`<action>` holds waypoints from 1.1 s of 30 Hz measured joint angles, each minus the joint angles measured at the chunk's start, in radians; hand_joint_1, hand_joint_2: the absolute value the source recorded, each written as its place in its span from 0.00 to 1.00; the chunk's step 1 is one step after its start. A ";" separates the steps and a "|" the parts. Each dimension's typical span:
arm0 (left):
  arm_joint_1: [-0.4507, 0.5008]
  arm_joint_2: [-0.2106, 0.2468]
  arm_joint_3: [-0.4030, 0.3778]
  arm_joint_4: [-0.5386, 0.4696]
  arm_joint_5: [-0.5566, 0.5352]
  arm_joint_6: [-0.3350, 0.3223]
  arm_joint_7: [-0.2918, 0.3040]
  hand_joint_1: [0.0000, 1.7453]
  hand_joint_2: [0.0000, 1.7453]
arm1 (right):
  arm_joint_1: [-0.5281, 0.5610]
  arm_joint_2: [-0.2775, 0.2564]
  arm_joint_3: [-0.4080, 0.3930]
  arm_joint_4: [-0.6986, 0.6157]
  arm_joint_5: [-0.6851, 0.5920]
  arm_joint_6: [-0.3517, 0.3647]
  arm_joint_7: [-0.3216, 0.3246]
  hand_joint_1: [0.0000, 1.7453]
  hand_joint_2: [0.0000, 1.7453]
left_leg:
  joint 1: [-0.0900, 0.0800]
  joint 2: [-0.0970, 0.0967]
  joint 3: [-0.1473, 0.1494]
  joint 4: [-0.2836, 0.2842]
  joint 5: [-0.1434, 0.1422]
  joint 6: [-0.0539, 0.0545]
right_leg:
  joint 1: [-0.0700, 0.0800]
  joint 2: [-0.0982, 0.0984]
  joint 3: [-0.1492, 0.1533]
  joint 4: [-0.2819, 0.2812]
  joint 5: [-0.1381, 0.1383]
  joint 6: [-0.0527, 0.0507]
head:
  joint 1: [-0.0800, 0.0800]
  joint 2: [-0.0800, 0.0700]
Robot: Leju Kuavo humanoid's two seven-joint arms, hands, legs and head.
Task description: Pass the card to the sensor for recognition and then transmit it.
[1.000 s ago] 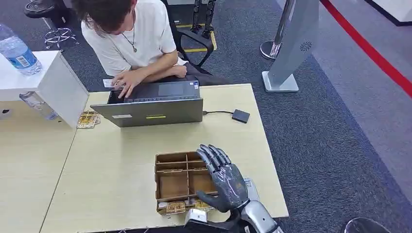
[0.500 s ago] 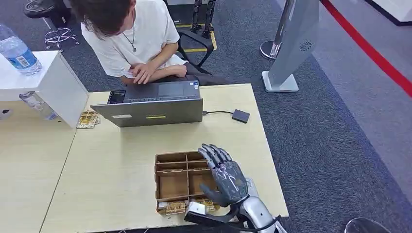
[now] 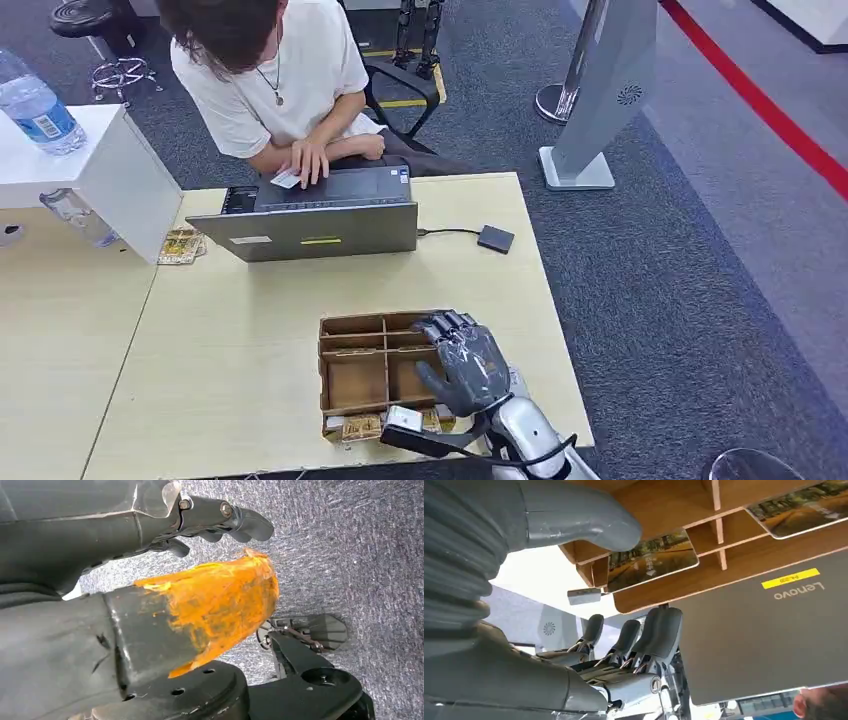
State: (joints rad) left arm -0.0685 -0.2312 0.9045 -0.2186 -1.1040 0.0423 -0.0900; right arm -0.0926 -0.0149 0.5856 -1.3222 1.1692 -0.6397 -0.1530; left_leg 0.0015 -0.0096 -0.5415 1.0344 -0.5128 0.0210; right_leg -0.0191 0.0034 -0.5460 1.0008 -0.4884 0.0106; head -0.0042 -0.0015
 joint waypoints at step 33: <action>0.000 -0.002 0.001 0.000 -0.018 -0.003 0.005 0.00 0.00 | -0.011 0.003 -0.008 0.026 0.118 -0.032 0.060 0.94 1.00 | 0.000 0.000 0.000 0.000 0.000 0.000 | 0.000 0.000 0.000 0.000 0.000 0.000 | 0.000 0.000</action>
State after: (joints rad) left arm -0.0686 -0.2327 0.9052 -0.2186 -1.1223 0.0393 -0.0847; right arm -0.1041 -0.0118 0.5779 -1.2963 1.2871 -0.6722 -0.0931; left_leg 0.0015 -0.0096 -0.5415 1.0344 -0.5128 0.0210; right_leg -0.0191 0.0034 -0.5460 1.0008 -0.4884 0.0106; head -0.0038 -0.0015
